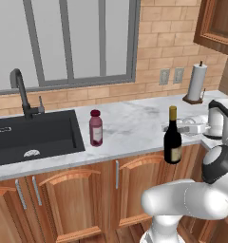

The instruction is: There is a wine glass and glass cup on the dining counter. Place the wine bottle next to the wine glass and the juice bottle next to the glass cup.

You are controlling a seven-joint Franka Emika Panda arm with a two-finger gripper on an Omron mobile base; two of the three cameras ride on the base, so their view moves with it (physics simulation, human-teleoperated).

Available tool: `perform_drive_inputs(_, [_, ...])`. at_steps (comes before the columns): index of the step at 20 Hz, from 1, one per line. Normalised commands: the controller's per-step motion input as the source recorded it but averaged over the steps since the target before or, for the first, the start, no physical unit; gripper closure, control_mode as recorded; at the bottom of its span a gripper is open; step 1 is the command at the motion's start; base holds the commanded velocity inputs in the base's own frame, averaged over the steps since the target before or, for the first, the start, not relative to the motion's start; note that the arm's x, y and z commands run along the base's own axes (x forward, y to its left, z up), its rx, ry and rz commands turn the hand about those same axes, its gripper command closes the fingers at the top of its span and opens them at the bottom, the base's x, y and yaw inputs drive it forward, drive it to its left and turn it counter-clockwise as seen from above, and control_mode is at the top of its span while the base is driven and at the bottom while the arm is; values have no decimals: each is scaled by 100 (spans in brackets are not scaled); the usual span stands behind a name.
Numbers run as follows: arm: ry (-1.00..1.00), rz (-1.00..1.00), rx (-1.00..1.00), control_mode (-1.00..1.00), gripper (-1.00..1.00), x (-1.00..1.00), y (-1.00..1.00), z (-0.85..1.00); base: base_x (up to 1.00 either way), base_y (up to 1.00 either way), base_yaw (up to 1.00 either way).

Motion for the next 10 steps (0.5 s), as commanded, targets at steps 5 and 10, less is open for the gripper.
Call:
perform_drive_inputs(5, [0, 0, 0, 100, 100, 0, 0, 0, -29, 62, -28])
perform_drive_inputs(10, [0, 0, 0, 100, 100, 0, 0, 0, -27, 64, -27])
